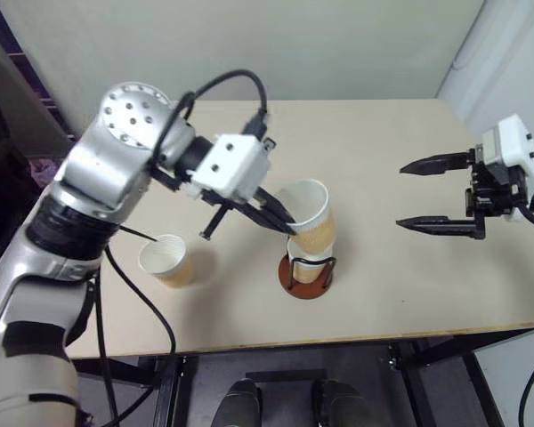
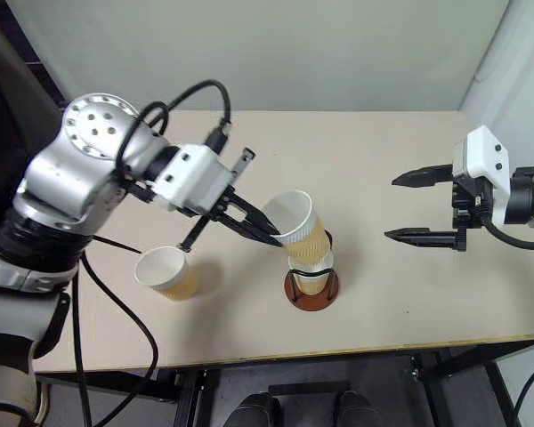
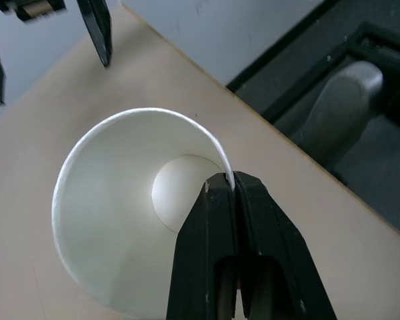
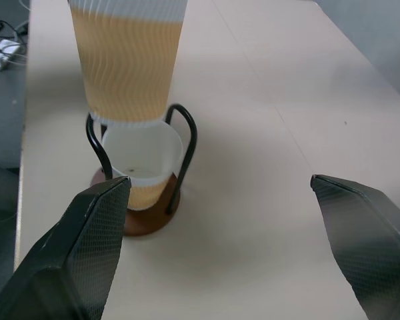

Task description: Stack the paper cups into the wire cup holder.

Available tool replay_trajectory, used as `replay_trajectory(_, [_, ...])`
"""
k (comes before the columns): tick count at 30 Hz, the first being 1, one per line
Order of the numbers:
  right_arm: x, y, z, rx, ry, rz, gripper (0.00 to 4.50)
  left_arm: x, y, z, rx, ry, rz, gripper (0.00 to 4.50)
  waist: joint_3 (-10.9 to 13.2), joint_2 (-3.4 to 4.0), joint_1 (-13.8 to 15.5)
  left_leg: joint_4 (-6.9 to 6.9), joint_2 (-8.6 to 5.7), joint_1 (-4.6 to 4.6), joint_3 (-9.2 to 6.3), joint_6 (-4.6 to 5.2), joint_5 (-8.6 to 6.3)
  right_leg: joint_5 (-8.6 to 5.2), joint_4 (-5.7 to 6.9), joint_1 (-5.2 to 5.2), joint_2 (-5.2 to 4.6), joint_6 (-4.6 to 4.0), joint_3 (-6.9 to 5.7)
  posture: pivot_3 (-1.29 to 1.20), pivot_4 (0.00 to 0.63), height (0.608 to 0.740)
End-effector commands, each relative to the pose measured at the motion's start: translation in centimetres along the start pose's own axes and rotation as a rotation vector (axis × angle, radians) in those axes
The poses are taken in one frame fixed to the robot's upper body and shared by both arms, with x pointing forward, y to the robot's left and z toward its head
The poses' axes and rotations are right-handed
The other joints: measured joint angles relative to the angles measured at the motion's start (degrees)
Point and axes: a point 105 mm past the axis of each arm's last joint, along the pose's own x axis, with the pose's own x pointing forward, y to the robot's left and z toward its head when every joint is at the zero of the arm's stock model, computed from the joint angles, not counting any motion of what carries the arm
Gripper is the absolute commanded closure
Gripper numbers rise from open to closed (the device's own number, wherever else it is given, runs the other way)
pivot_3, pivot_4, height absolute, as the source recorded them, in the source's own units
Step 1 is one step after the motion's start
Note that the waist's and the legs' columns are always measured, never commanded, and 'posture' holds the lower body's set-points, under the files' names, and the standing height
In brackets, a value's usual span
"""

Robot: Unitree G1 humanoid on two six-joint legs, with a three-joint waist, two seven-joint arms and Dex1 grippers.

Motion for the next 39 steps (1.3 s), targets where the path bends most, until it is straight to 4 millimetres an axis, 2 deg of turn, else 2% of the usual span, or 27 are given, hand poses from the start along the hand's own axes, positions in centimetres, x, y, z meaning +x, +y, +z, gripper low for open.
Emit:
replay_trajectory(1, [-0.8,0.0,1.2,-0.056,0.008,-0.044,0.0,0.3,-0.3,-0.3,0.07,0.055,-0.045,4.43,0.0,0.0,0.0,0.0,0.0,-0.01,0.0,0.0,0.0,0.0,0.0,0.0,0.0,0.0,0.0,0.0,0.15,0.74])
replay_trajectory(5, [-0.8,0.3,1.2,-0.052,0.015,-0.048,0.0,0.5,-0.4,-1.5,0.088,0.106,-0.049,4.43,0.0,0.0,0.0,-0.02,0.0,-0.03,0.01,0.05,-0.06,-0.01,-0.03,-0.01,0.01,0.03,-0.02,0.0,0.15,0.74])
replay_trajectory(11, [-0.9,0.5,0.8,-0.044,0.033,-0.061,0.0,1.3,-1.2,-1.3,0.072,0.056,-0.081,4.43,0.0,0.0,0.1,-0.02,-0.02,-0.13,0.01,0.13,-0.22,-0.05,-0.12,-0.03,-0.02,0.13,-0.02,0.0,0.15,0.74])
replay_trajectory(14, [-0.7,0.6,0.8,-0.042,0.032,-0.059,0.0,1.8,-1.4,-1.3,0.074,0.054,-0.09,3.84,0.0,0.0,0.1,-0.02,-0.08,-0.15,0.01,0.16,-0.25,-0.07,-0.13,-0.04,-0.08,0.16,-0.02,0.0,0.15,0.74])
replay_trajectory(20, [-0.1,0.6,0.6,-0.042,0.031,-0.05,0.0,2.5,-1.3,-1.9,0.075,0.077,-0.091,1.76,0.0,0.0,0.1,0.0,-0.11,-0.13,0.02,0.18,-0.25,-0.07,-0.11,-0.04,-0.12,0.16,-0.02,0.0,0.15,0.74])
replay_trajectory(24, [0.2,0.5,0.7,-0.045,0.019,-0.032,0.0,1.8,1.0,-2.7,0.081,0.141,0.071,0.36,0.0,0.0,0.1,0.05,-0.11,-0.13,0.02,0.18,-0.25,-0.06,-0.1,-0.03,-0.13,0.18,-0.02,0.0,0.15,0.74])
replay_trajectory(26, [0.7,0.4,0.8,-0.048,0.001,-0.011,0.0,-0.1,1.9,-3.0,0.031,0.16,0.169,0.36,0.0,0.0,0.0,0.08,-0.11,-0.13,0.03,0.18,-0.26,-0.04,-0.09,-0.04,-0.14,0.2,-0.02,0.0,0.15,0.74])
replay_trajectory(28, [1.1,0.3,0.8,-0.052,-0.01,0.004,0.0,-1.6,1.7,-3.2,-0.004,0.176,0.21,0.36,0.0,0.0,-0.4,0.06,-0.1,-0.12,0.03,0.18,-0.25,-0.04,-0.09,-0.04,-0.14,0.21,-0.04,0.0,0.15,0.74])
replay_trajectory(30, [2.4,0.5,1.3,-0.055,-0.064,0.079,0.0,-7.2,-0.2,-3.8,-0.121,0.269,0.326,0.36,0.0,0.0,-1.3,0.01,-0.1,-0.1,0.04,0.18,-0.26,-0.04,-0.1,-0.08,-0.11,0.2,-0.04,0.0,0.15,0.74])
replay_trajectory(31, [3.2,0.9,1.7,-0.056,-0.092,0.127,0.0,-9.5,-2.1,-3.8,-0.185,0.31,0.349,0.36,0.0,0.0,-1.9,-0.06,-0.09,-0.09,0.06,0.18,-0.28,-0.03,-0.09,-0.22,-0.1,0.16,-0.02,0.0,0.15,0.74])
replay_trajectory(32, [3.8,1.3,1.8,-0.058,-0.11,0.167,0.0,-10.9,-3.9,-3.7,-0.238,0.342,0.348,0.36,0.0,0.01,-2.6,-0.19,-0.08,-0.12,0.05,0.18,-0.29,-0.02,-0.11,-0.37,0.0,0.1,0.03,0.0,0.15,0.74])
replay_trajectory(36, [6.4,1.8,1.8,-0.054,-0.14,0.236,0.0,-13.0,-9.3,-3.7,-0.43,0.449,0.335,0.36,0.0,0.05,-2.7,-0.36,0.05,-0.11,-0.17,-0.4,-0.14,-0.25,-0.03,-0.6,0.37,0.02,0.18,0.0,0.15,0.74])
replay_trajectory(39, [8.5,2.4,1.8,-0.055,-0.162,0.276,0.0,-12.9,-12.1,-4.1,-0.537,0.494,0.322,0.36,0.0,0.01,-1.4,-0.36,0.05,-0.16,-0.34,0.03,-0.48,-0.36,0.07,-0.66,0.24,-0.13,0.12,0.0,0.15,0.74])
